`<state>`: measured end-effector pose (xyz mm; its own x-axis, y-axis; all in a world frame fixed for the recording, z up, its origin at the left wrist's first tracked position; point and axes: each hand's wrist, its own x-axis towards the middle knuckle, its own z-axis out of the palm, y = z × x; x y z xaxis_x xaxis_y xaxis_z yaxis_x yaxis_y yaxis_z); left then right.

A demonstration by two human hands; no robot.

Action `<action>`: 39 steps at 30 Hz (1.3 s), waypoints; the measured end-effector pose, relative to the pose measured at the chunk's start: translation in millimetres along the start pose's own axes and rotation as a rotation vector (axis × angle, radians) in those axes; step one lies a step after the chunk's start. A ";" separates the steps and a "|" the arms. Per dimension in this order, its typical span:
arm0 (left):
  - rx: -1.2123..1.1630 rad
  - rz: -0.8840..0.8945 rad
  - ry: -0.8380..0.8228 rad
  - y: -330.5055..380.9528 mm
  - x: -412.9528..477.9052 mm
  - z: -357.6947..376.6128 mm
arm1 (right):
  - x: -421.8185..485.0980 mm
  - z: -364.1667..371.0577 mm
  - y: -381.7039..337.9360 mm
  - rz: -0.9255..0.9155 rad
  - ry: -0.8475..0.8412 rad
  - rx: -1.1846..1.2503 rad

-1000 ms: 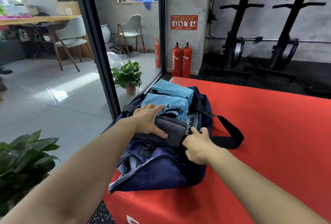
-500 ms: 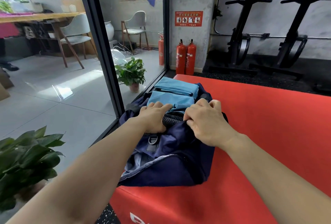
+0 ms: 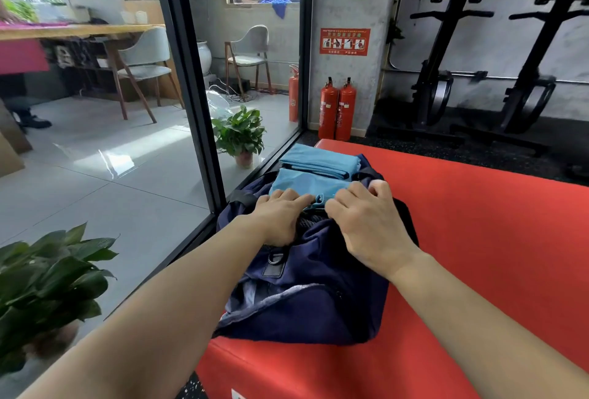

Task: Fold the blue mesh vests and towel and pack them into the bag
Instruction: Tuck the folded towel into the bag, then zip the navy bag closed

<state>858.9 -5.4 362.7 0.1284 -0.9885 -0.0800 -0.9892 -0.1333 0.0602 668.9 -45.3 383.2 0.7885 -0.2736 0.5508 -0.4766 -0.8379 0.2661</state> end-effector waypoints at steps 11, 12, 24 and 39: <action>-0.101 0.012 0.086 -3.0 -3.7 3.5 | 34.5 -0.5 -13.6 0.191 -0.584 0.424; -0.167 0.008 0.104 -3.5 -5.4 2.4 | 35.2 3.3 -15.3 0.206 -0.623 0.442; -0.744 -0.357 -0.014 -75.1 -72.7 -5.6 | 55.0 14.4 -40.3 0.398 -0.659 0.260; -0.610 -0.700 -0.040 -69.4 -35.8 18.0 | 81.0 25.2 -54.9 0.393 -0.839 0.119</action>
<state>921.7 40.5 343.5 0.6684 -0.6671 -0.3290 -0.4780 -0.7241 0.4972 768.8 -33.4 393.2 0.6242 -0.7603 -0.1797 -0.7622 -0.6431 0.0740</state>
